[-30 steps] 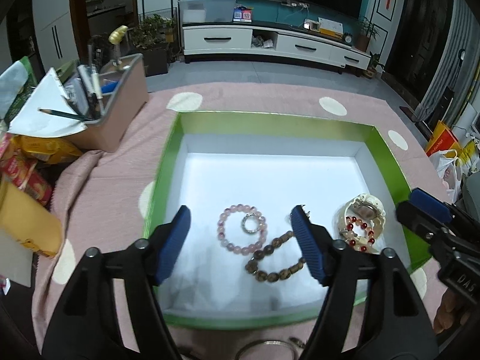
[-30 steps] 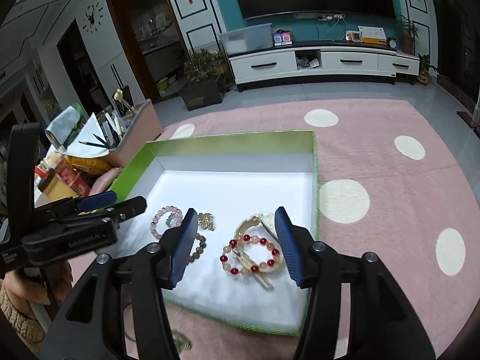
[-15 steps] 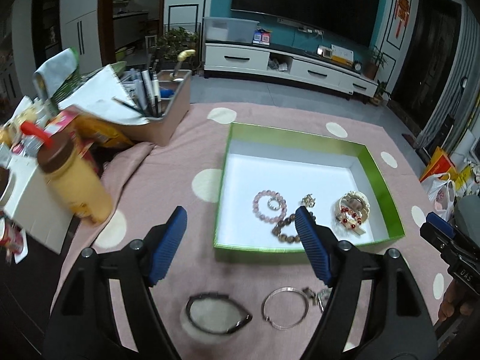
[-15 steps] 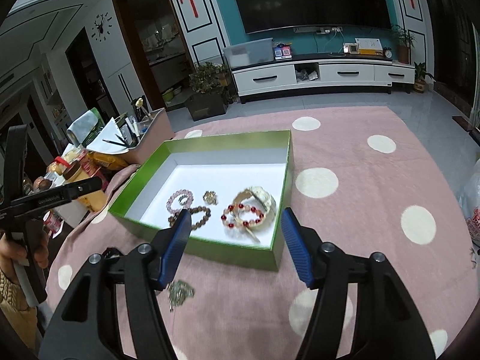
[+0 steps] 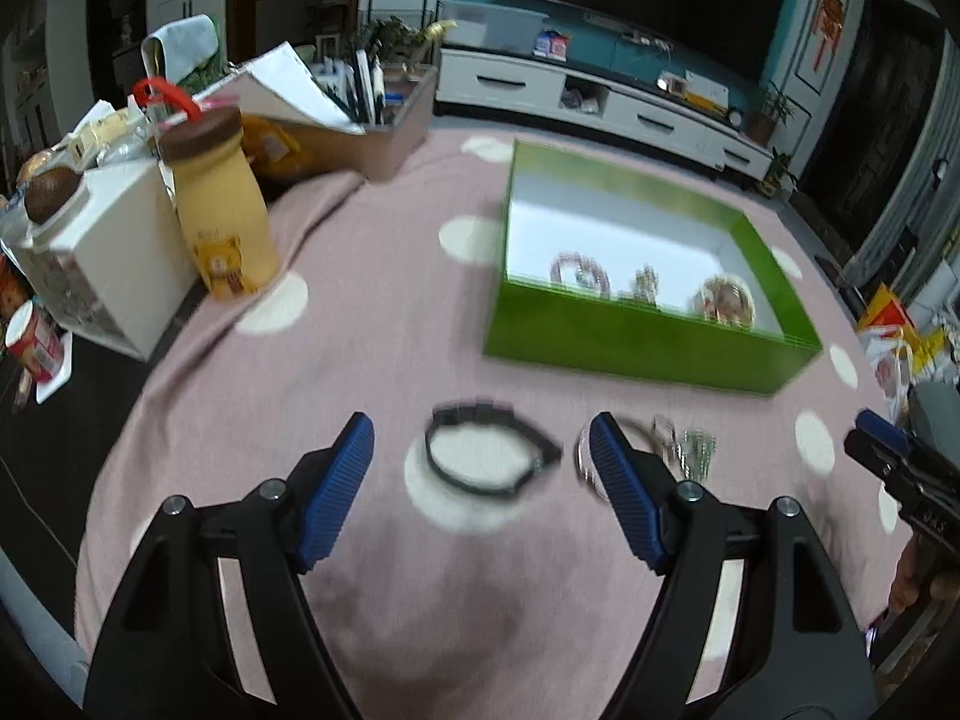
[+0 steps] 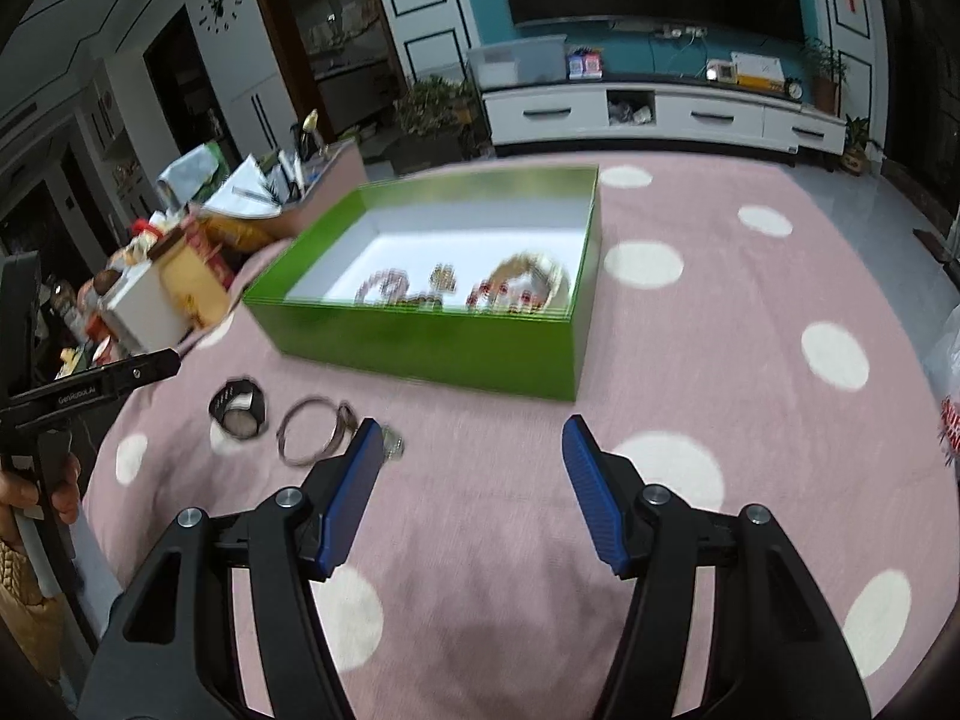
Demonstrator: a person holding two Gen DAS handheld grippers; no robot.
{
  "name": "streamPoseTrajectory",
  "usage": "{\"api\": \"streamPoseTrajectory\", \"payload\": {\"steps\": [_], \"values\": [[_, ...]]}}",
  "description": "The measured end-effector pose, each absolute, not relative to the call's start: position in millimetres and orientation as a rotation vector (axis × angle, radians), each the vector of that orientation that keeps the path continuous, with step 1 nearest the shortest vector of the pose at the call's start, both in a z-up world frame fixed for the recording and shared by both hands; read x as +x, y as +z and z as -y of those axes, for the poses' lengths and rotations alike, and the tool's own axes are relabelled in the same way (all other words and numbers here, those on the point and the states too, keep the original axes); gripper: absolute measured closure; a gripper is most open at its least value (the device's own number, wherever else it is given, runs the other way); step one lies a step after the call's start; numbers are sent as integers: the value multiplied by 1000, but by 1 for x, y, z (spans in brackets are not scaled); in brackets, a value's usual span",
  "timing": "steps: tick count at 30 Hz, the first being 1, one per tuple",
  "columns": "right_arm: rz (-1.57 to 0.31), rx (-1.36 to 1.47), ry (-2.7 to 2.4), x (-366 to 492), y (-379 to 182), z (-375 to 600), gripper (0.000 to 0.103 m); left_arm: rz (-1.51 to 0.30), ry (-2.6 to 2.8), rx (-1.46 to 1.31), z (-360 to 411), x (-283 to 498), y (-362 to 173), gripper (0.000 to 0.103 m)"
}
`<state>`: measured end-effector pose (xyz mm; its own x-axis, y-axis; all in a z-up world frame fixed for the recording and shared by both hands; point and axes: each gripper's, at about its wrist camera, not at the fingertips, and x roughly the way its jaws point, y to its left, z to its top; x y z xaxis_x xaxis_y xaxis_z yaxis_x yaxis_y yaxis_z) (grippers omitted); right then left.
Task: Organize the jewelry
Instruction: 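Withdraw both open tools toward the black watch and green jade chain, then grasp the black watch strap with the left tool while the right tool grasps the green jade chain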
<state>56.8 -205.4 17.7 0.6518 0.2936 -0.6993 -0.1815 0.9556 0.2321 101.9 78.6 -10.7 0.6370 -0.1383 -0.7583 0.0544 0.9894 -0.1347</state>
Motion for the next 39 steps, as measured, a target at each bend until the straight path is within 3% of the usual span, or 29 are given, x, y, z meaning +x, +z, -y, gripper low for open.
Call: {"api": "streamPoseTrajectory", "payload": {"steps": [14,21,28,39], "values": [[-912,61,387,55,-23,147,40,-901,-229,-16,-61,86,-48,32],[-929,50,399,80,-35,128,57,-907,-268,47,-54,107,-55,44],[-935,21,385,99,-44,119,66,-938,-332,110,-44,120,-66,57],[-897,-40,323,102,-44,123,98,-977,-341,105,-46,120,-80,90]]}}
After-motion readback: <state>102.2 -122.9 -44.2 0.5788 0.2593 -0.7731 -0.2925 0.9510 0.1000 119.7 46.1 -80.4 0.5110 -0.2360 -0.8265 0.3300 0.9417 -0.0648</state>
